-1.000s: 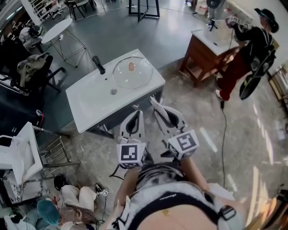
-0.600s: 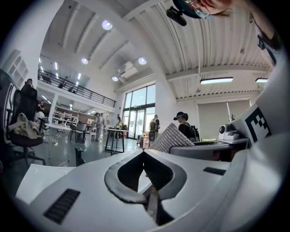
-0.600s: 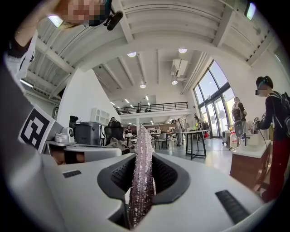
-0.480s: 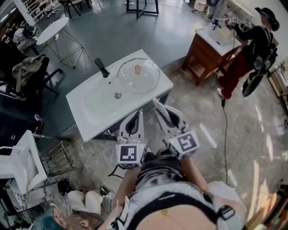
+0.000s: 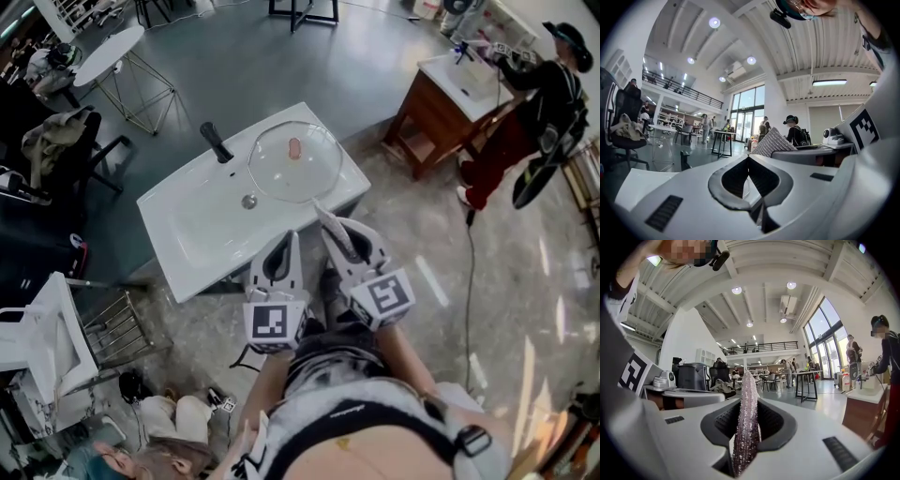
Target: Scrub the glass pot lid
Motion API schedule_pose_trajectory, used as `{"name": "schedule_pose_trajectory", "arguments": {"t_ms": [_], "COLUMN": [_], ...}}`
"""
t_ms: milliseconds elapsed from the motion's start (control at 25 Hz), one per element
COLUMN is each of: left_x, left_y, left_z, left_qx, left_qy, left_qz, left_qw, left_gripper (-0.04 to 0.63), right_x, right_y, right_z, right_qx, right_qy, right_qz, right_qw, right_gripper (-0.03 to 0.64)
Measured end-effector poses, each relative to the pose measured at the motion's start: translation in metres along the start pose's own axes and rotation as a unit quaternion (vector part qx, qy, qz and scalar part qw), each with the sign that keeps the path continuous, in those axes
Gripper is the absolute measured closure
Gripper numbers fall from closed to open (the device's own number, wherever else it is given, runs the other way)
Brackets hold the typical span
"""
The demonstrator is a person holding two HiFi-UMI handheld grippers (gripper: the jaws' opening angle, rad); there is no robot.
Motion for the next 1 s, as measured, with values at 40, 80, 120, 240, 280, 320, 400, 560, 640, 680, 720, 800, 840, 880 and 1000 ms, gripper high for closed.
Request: {"name": "schedule_pose_trajectory", "arguments": {"t_ms": [40,80,120,240,280,320,400,560,640,680,720,800,840,880,1000], "left_x": [0.0,0.002,0.003,0.011,0.014,0.016,0.021,0.029,0.032,0.033,0.034,0.035,0.035,0.034,0.029], "left_y": [0.007,0.015,0.024,0.054,0.064,0.074,0.095,0.131,0.146,0.154,0.16,0.172,0.178,0.183,0.195], "left_z": [0.003,0.005,0.007,0.008,0.008,0.008,0.007,0.006,0.003,0.002,0.0,-0.004,-0.006,-0.008,-0.01], "left_qx": [0.004,0.007,0.011,0.02,0.023,0.026,0.031,0.045,0.05,0.053,0.055,0.06,0.063,0.066,0.08], "left_qy": [0.0,0.0,-0.002,0.001,0.0,0.0,0.003,0.009,0.01,0.011,0.011,0.01,0.011,0.011,0.01], "left_qz": [0.001,0.001,0.0,-0.003,-0.004,-0.005,-0.005,-0.006,-0.009,-0.01,-0.011,-0.009,-0.008,-0.007,-0.002], "left_qw": [1.0,1.0,0.9999,0.9998,0.9997,0.9997,0.9995,0.9989,0.9986,0.9985,0.9984,0.9981,0.9979,0.9977,0.9967], "left_gripper": [0.595,0.594,0.595,0.594,0.594,0.594,0.594,0.594,0.594,0.594,0.594,0.594,0.594,0.594,0.594], "right_x": [0.001,0.003,0.005,0.009,0.011,0.014,0.021,0.027,0.03,0.03,0.031,0.032,0.032,0.032,0.026], "right_y": [0.006,0.013,0.019,0.038,0.045,0.051,0.062,0.079,0.084,0.086,0.089,0.093,0.095,0.098,0.104], "right_z": [-0.005,-0.011,-0.018,-0.044,-0.052,-0.06,-0.077,-0.112,-0.128,-0.136,-0.143,-0.156,-0.161,-0.167,-0.18], "right_qx": [0.004,0.009,0.013,0.024,0.029,0.035,0.045,0.054,0.059,0.062,0.065,0.073,0.077,0.082,0.094], "right_qy": [-0.001,-0.002,-0.003,-0.007,-0.01,-0.012,-0.012,0.002,-0.002,-0.004,-0.003,-0.007,-0.008,-0.008,-0.002], "right_qz": [0.0,0.0,0.0,-0.003,-0.006,-0.009,-0.015,-0.011,-0.017,-0.019,-0.019,-0.02,-0.022,-0.022,-0.014], "right_qw": [1.0,1.0,1.0,1.0,1.0,0.999,0.999,0.998,0.998,0.998,0.998,0.997,0.997,0.996,0.995], "right_gripper": [0.532,0.532,0.532,0.532,0.532,0.532,0.532,0.532,0.532,0.532,0.532,0.532,0.532,0.532,0.532]}}
Point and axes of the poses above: the fingertips, and each gripper's own axes: y forward along the fingers, z to its left, x out of its top, the point moved 3 cm from there along -y, backward along the fingers, and after that the axes turned 8 degrees about x, right-handed, at the moved point
